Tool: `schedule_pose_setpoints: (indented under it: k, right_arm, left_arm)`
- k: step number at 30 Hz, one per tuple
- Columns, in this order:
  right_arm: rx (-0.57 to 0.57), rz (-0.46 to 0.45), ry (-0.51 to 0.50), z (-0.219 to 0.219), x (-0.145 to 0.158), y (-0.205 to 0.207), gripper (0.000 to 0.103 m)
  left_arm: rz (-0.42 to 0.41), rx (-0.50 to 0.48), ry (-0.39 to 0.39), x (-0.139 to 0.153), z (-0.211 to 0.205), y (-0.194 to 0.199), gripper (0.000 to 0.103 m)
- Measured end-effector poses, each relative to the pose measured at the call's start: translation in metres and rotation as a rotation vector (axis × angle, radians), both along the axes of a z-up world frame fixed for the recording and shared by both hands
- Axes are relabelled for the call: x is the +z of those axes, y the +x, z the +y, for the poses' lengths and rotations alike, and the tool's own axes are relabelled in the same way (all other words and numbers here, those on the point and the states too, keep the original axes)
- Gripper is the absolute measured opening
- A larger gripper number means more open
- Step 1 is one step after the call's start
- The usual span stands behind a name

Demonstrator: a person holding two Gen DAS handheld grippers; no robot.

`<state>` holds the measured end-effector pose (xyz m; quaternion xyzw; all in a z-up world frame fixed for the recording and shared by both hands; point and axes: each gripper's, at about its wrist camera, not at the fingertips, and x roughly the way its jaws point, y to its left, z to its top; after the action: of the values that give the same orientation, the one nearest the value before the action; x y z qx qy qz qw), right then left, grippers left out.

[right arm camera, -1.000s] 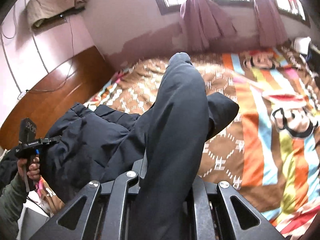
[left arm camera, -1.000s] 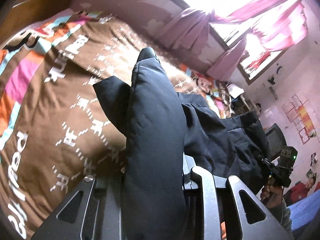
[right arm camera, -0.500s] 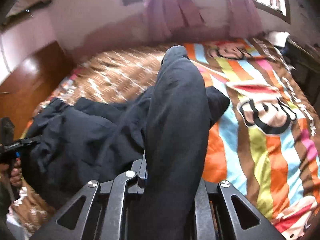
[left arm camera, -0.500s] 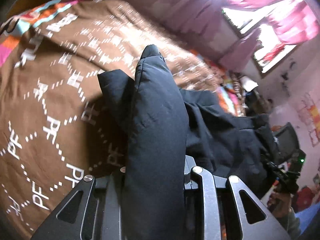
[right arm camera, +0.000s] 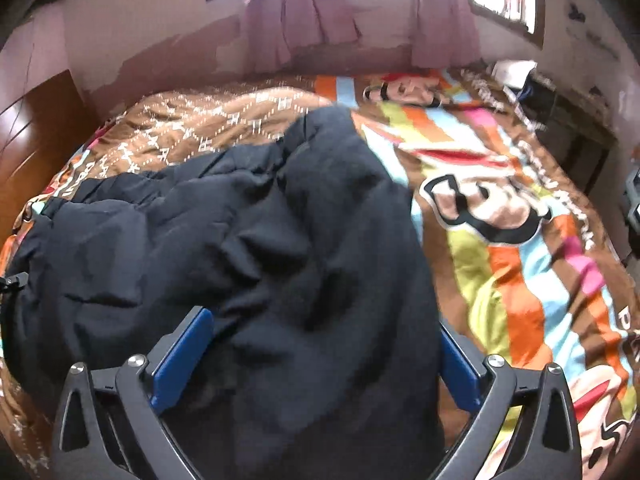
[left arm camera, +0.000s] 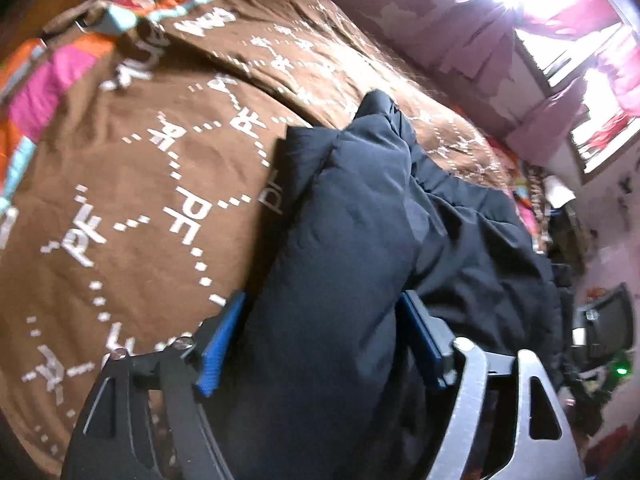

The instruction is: Fold large clothes

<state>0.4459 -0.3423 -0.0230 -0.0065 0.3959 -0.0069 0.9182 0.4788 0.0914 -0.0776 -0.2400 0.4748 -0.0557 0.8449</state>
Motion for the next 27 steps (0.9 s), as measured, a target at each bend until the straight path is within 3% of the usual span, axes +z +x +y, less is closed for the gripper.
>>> schedule_pose_setpoints:
  k: [4, 6, 7, 8, 17, 22, 27]
  right_arm:
    - [0.002, -0.094, -0.011, 0.002, 0.020, -0.021, 0.103]
    - [0.013, -0.163, -0.007, 0.003, 0.036, -0.036, 0.103]
    - [0.021, -0.184, -0.002, 0.004, 0.042, -0.040, 0.103]
    - [0.027, -0.210, 0.005, 0.006, 0.051, -0.047, 0.103]
    - [0.095, -0.320, 0.076, 0.020, 0.106, -0.104, 0.103]
    - [0.126, -0.379, 0.117, 0.027, 0.131, -0.143, 0.103]
    - [0.159, -0.409, 0.141, 0.036, 0.149, -0.183, 0.103]
  left_arm:
    - [-0.053, 0.035, 0.085, 0.030, -0.007, -0.021, 0.081]
    - [-0.102, 0.056, 0.105, 0.047, -0.010, -0.034, 0.090]
    - [-0.135, 0.066, 0.119, 0.058, -0.012, -0.042, 0.100]
    - [-0.163, 0.075, 0.132, 0.067, -0.015, -0.047, 0.101]
    - [-0.420, 0.084, 0.253, 0.148, -0.067, -0.112, 0.101]
    - [-0.501, 0.037, 0.324, 0.176, -0.089, -0.150, 0.101]
    - [-0.568, -0.009, 0.332, 0.196, -0.101, -0.189, 0.101]
